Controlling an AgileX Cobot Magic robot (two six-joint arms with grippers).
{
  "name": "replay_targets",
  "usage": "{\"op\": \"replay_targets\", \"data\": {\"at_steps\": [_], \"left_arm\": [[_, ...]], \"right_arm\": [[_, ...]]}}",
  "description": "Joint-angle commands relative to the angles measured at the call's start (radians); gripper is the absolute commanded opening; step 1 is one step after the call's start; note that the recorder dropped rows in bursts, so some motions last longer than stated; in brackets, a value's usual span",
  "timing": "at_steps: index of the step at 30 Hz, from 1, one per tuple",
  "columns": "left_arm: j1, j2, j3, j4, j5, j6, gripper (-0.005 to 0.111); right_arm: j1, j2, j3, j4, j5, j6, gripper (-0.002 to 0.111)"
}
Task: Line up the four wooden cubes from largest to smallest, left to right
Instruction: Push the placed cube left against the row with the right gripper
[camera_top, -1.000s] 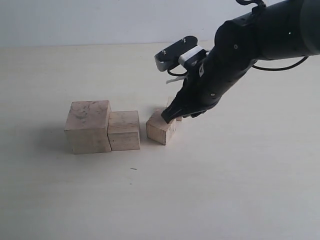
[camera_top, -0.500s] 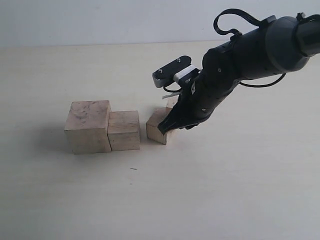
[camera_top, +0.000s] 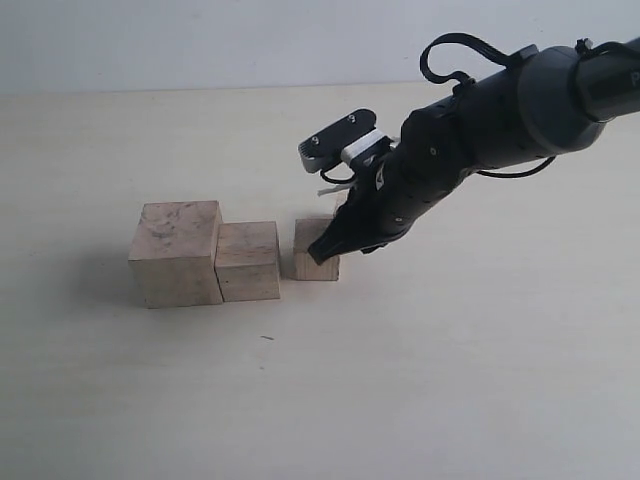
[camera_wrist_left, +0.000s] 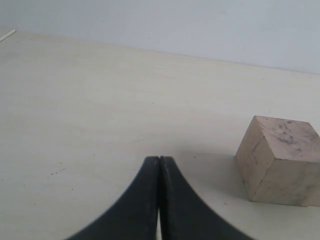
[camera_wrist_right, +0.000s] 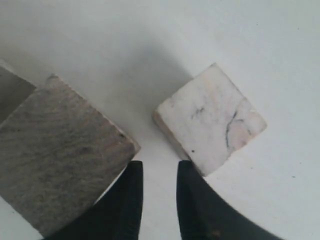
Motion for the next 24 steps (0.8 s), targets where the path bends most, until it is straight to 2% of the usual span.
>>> {"op": "replay_targets", "data": {"at_steps": [1, 24], "left_arm": [[-0.006, -0.006, 0.000, 0.002, -0.009, 0.003, 0.000], [-0.006, -0.006, 0.000, 0.002, -0.009, 0.003, 0.000]], "right_arm": [[-0.002, -0.003, -0.001, 0.001, -0.038, -0.013, 0.024], [0.007, -0.003, -0.002, 0.013, 0.021, -0.017, 0.024]]}}
